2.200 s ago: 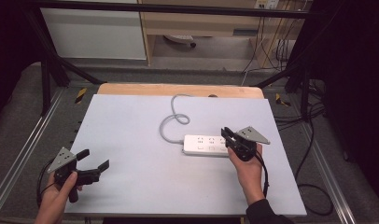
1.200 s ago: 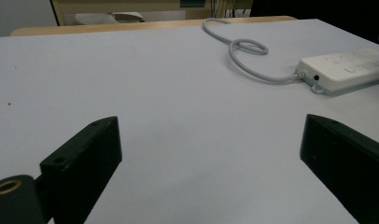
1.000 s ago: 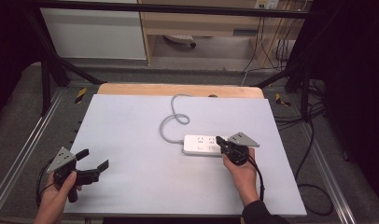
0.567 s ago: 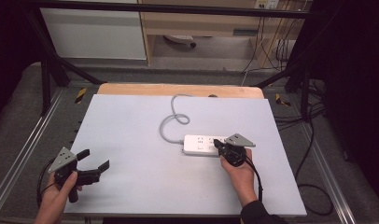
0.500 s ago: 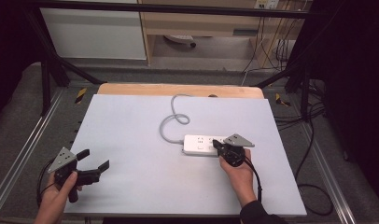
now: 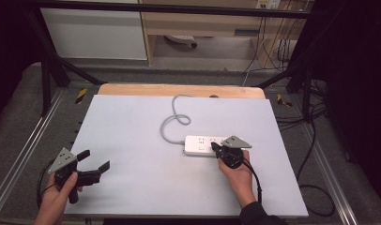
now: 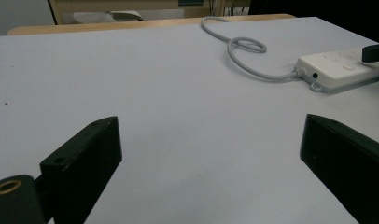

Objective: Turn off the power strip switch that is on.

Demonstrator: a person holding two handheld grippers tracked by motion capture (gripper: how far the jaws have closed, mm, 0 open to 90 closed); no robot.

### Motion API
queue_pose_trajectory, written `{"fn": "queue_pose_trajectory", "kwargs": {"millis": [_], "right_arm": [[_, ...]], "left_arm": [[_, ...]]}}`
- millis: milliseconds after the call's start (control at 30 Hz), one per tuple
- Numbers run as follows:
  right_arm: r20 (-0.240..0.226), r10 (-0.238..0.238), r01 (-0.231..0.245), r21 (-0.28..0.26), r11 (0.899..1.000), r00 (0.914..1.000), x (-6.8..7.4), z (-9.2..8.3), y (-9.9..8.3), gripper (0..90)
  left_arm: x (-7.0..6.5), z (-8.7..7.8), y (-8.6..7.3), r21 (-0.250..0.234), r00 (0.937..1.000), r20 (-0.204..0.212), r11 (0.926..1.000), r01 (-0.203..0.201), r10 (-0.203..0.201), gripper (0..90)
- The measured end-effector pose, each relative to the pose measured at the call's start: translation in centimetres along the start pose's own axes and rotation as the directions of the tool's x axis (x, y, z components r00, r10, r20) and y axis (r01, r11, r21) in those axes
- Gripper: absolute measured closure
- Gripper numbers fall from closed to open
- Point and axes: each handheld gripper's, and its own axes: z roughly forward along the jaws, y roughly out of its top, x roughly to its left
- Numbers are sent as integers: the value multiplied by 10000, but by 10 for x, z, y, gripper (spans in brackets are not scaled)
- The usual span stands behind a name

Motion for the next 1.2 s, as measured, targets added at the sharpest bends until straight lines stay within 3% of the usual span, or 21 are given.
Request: {"fn": "queue_pose_trajectory", "kwargs": {"millis": [833, 1200], "right_arm": [[84, -150, 149, 143, 9998, 9999, 1, 1, -3, 900], [-54, 175, -174, 238, 9996, 9998, -1, 2, -1, 900]], "left_arm": [[0, 0, 0, 41, 10000, 38, 10000, -1, 1, 56], [-1, 0, 0, 66, 10000, 52, 10000, -24, 24, 56]]}}
